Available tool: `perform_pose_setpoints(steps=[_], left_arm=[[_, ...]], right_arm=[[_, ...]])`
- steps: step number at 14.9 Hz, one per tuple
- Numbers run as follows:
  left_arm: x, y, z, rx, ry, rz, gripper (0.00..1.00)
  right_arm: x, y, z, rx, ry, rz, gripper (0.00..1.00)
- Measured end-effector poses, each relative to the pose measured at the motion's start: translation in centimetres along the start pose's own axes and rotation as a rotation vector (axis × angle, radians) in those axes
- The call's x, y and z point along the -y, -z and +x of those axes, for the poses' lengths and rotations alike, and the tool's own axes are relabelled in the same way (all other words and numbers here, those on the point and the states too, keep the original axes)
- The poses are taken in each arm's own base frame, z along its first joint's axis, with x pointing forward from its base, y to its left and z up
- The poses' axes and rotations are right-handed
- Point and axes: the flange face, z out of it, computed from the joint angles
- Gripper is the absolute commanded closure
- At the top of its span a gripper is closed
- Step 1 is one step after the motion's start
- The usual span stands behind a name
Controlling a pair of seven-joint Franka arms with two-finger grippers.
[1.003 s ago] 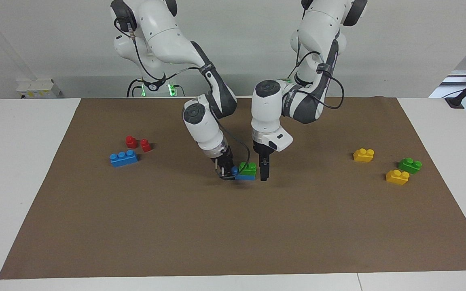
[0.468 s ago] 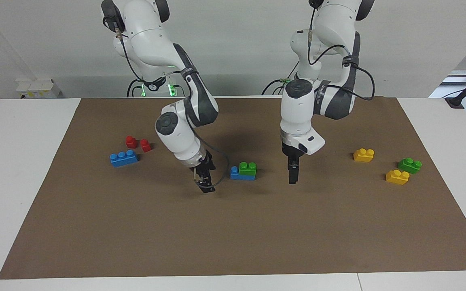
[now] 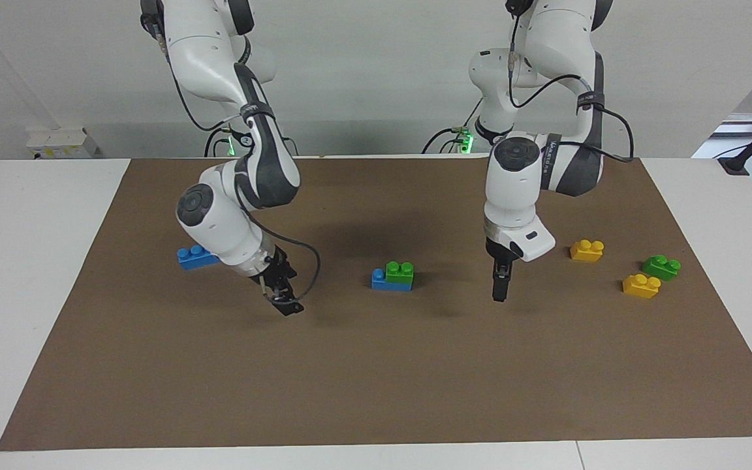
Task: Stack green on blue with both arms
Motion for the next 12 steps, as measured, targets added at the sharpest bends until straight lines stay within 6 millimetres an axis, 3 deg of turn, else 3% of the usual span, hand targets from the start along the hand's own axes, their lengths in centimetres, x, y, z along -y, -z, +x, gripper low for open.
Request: perform_pose_setpoints(steps=[4,8,12], left_arm=[[2.3,1.0,4.5,-0.014,-0.208,0.033,0.00],[4.5,2.8,7.5,-0.017,-0.428,0.078,0.00],[6.9,4.7,10.0,-0.001,-0.669,0.129,0.00]], right_arm=[[-1.8,3.5,1.7,-0.071,0.243,-0.067,0.00],[-3.2,8.2,0.3,-0.085,0.468,-0.127,0.00],[-5.9,13.5,-0.3,-0.084,0.681,-0.187,0.00]])
